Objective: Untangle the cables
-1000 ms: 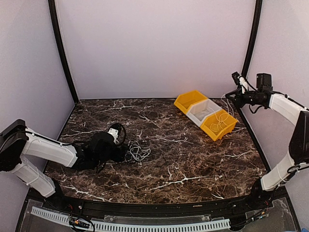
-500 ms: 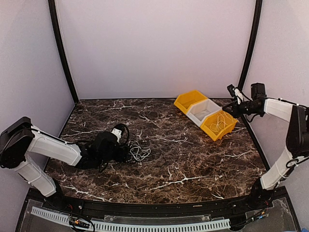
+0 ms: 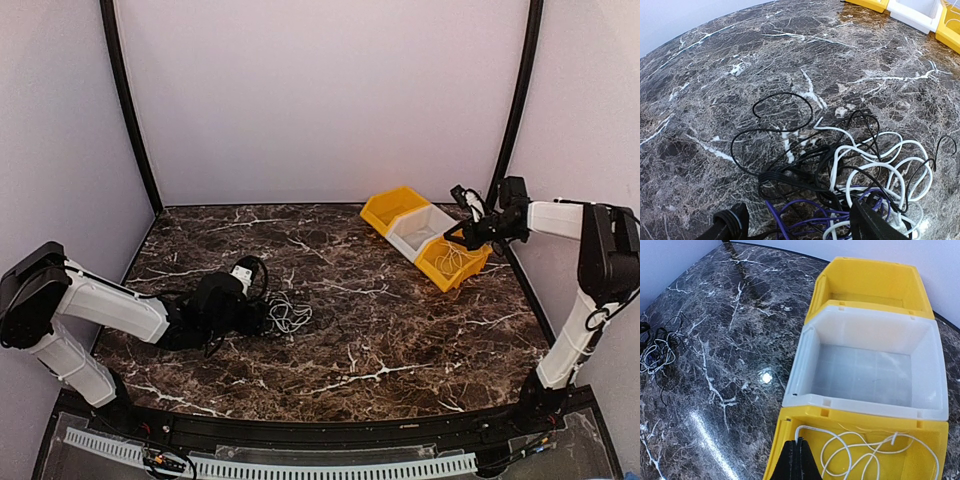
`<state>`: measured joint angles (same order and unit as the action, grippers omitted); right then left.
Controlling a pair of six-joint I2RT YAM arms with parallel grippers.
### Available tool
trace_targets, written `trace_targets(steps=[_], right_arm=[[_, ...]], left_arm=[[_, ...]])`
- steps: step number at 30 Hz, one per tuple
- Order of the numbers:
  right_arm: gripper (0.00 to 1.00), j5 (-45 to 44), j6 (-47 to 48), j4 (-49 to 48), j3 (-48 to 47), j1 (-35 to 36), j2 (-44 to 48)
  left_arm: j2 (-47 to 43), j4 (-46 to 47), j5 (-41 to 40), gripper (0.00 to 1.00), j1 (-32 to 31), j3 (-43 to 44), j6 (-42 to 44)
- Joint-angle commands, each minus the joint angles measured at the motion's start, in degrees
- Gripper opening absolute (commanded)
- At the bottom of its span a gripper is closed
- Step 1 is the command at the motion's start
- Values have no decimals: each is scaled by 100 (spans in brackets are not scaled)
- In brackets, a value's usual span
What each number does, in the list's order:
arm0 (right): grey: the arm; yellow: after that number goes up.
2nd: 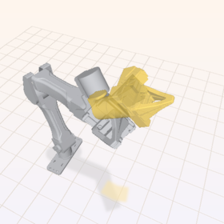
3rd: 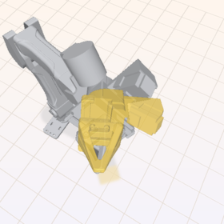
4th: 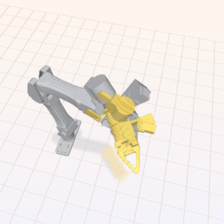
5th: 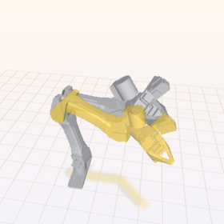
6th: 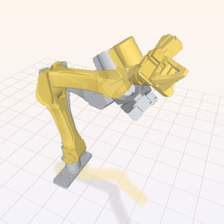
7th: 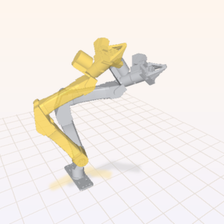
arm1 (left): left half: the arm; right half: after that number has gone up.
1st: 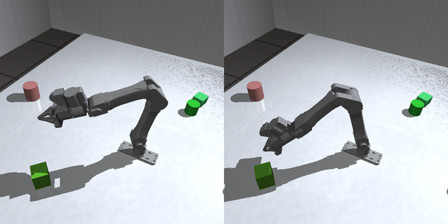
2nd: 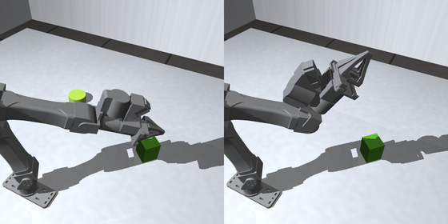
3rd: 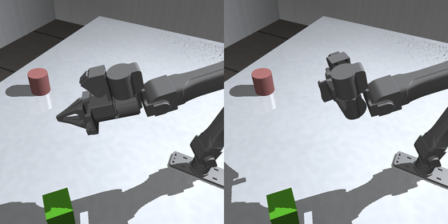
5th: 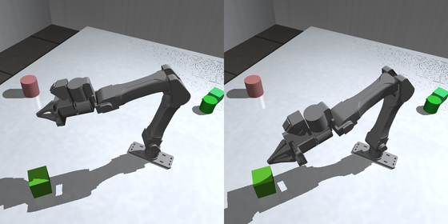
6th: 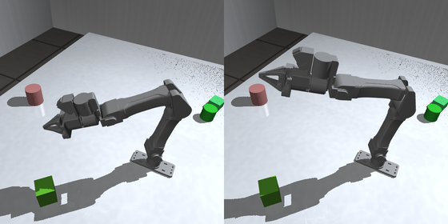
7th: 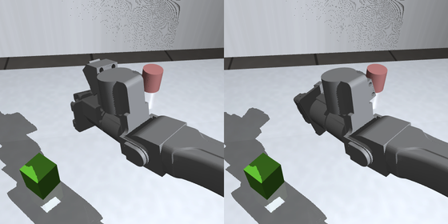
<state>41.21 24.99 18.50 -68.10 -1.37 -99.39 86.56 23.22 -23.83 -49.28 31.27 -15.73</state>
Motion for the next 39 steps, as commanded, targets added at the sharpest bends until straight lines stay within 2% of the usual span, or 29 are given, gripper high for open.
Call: trace_targets(steps=[1,7,11,18,25,39], right_arm=[[0,249,27,119,-331,381,-16],[0,513,-153,80,-436,403,-48],[0,302,-238,-219,-188,365,-19],[0,42,-468,-469,76,-179,-69],[0,-605,-455,-448,506,-208,-73],[0,-1941,-717,-708,519,-171,-145]], left_arm=[[17,57,62,72,32,113,-65],[51,70,87,72,32,127,-98],[67,74,106,72,32,108,-122],[86,93,157,72,33,125,-162],[147,143,202,71,37,128,-219],[103,145,322,70,33,158,-262]])
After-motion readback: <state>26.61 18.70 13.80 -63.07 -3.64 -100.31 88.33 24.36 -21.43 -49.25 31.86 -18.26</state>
